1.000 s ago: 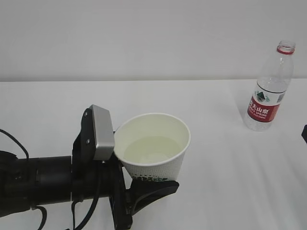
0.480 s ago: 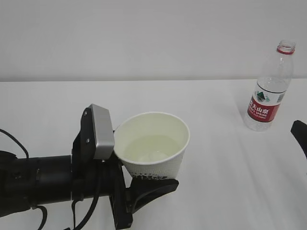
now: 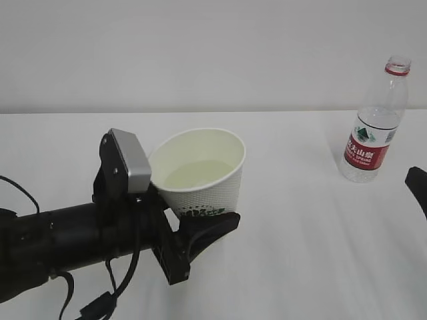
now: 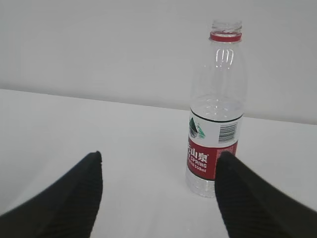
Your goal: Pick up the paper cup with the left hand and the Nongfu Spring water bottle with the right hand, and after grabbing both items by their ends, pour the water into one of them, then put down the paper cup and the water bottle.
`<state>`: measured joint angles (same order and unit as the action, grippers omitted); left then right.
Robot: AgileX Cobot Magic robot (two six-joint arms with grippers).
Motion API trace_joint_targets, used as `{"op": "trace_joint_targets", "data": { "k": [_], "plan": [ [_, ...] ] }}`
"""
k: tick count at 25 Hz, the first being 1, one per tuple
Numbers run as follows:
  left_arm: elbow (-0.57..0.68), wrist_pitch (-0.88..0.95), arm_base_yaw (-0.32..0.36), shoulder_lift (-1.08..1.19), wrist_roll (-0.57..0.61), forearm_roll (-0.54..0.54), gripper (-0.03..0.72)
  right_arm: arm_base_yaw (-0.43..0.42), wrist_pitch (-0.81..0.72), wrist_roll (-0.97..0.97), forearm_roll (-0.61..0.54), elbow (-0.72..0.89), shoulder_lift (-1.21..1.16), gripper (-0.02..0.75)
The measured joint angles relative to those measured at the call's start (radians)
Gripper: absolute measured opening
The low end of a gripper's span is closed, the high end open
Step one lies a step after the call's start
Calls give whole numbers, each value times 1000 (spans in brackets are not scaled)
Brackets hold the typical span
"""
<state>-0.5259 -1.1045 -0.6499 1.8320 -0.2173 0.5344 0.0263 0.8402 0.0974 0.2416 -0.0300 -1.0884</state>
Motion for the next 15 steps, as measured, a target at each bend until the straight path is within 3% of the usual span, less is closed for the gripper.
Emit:
{"op": "trace_joint_targets", "data": {
  "k": [8, 15],
  "plan": [
    [0, -1, 2, 0, 54, -123, 501, 0, 0, 0, -25, 0, 0, 533],
    [0, -2, 48, 0, 58, -171, 501, 0, 0, 0, -27, 0, 0, 533]
  ]
}}
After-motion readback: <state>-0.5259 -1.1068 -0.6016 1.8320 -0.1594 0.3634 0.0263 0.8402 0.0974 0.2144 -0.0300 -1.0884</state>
